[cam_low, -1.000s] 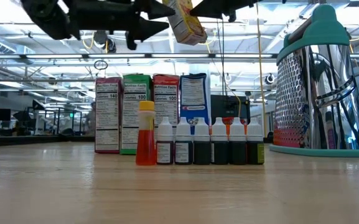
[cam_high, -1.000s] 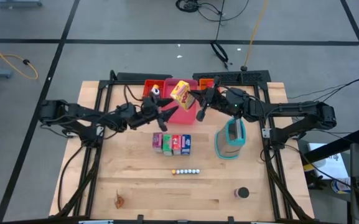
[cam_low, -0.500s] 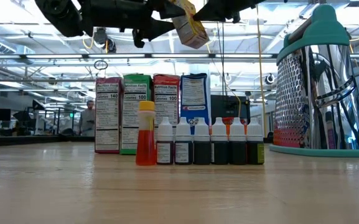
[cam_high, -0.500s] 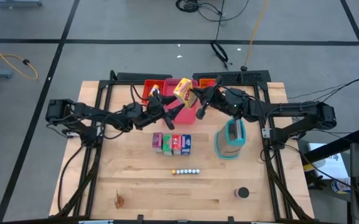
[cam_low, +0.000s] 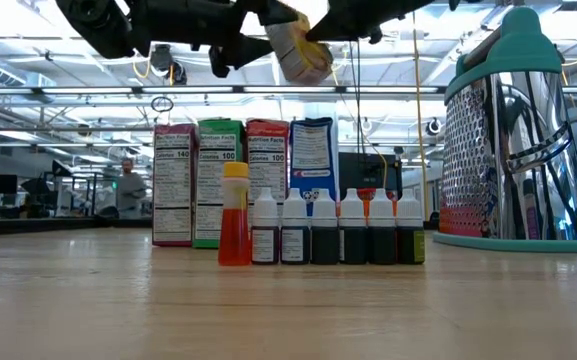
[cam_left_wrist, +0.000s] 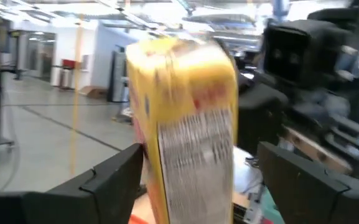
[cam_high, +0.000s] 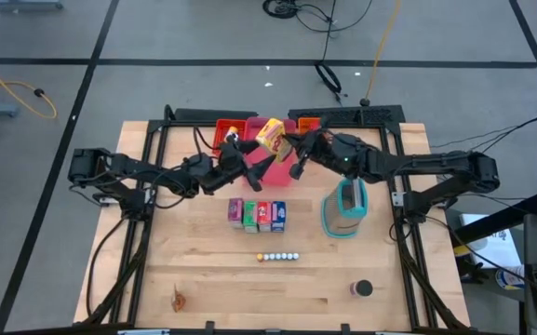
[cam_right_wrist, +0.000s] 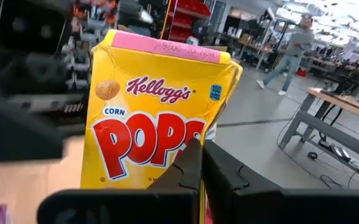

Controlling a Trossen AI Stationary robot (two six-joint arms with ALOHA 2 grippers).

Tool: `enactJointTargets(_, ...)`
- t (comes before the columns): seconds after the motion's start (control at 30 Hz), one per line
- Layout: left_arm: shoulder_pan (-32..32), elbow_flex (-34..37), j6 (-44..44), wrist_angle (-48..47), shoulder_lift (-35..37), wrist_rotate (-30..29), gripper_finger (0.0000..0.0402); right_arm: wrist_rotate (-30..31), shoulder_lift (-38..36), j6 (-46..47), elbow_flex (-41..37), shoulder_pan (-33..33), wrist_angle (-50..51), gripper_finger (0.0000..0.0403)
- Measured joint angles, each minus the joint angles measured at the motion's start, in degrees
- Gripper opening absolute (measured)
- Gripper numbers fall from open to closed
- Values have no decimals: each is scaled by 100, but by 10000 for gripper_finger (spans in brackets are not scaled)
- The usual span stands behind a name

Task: Pick & Place Kitchen Items
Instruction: Put the yellow cereal box into the pink bin

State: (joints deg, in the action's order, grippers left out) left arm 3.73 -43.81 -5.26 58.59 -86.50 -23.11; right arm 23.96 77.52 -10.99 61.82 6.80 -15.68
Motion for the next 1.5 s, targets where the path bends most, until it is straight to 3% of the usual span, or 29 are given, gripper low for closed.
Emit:
enactJointTargets(0.23, -2, -4, 67, -124, 11, -595, 291, -151, 230, -239, -8, -147, -234, 0)
enactJointTargets(0.63, 4, -2, 346, -155, 7, -667, 121, -150, 173, -168, -5, -77, 14, 0)
enactJointTargets(0.8, 25, -2, 495, -157, 4, -642, 76, -152, 171, -170, 1, -78, 55, 2)
enactJointTargets(1.23, 352, 2, 516, -238, 10, -790, 75, 238, 155, -221, 5, -87, 472, 51)
enactJointTargets(1.5, 773, 4, 450, -917, 113, -869, 82, 312, -53, -218, -2, -78, 744, 84)
